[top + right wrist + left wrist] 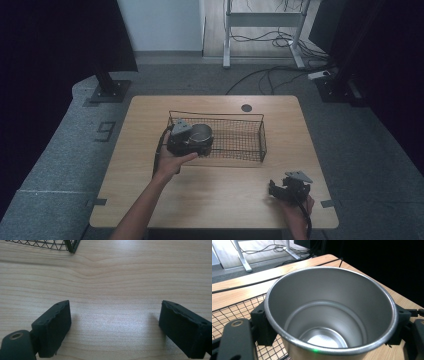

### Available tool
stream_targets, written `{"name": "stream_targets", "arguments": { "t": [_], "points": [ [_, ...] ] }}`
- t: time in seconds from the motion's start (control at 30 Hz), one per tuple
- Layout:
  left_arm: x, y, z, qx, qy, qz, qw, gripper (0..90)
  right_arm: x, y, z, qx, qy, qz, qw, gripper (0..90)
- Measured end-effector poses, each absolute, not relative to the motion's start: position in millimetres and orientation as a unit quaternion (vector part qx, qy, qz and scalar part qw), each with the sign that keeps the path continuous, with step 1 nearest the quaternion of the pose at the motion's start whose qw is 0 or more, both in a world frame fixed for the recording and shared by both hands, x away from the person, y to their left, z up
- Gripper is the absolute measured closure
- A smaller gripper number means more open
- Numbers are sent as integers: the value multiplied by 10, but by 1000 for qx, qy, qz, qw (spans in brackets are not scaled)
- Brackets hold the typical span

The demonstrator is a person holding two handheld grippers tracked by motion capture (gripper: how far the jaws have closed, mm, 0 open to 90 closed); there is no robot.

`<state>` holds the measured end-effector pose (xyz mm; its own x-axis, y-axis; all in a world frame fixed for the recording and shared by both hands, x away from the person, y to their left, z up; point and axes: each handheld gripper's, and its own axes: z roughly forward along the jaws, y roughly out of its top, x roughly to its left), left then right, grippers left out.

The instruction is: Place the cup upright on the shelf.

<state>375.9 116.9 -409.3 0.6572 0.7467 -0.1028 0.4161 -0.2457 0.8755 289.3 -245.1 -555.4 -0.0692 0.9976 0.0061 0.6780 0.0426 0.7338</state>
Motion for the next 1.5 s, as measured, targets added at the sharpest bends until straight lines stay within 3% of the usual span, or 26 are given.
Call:
{"name": "stream_targets", "arguments": {
  "t": [1.5],
  "points": [
    [4173, 1034, -3992, 772, 392, 178, 468, 190, 2893, -2447, -5556, 626, 668, 297, 272, 111]
  ]
}}
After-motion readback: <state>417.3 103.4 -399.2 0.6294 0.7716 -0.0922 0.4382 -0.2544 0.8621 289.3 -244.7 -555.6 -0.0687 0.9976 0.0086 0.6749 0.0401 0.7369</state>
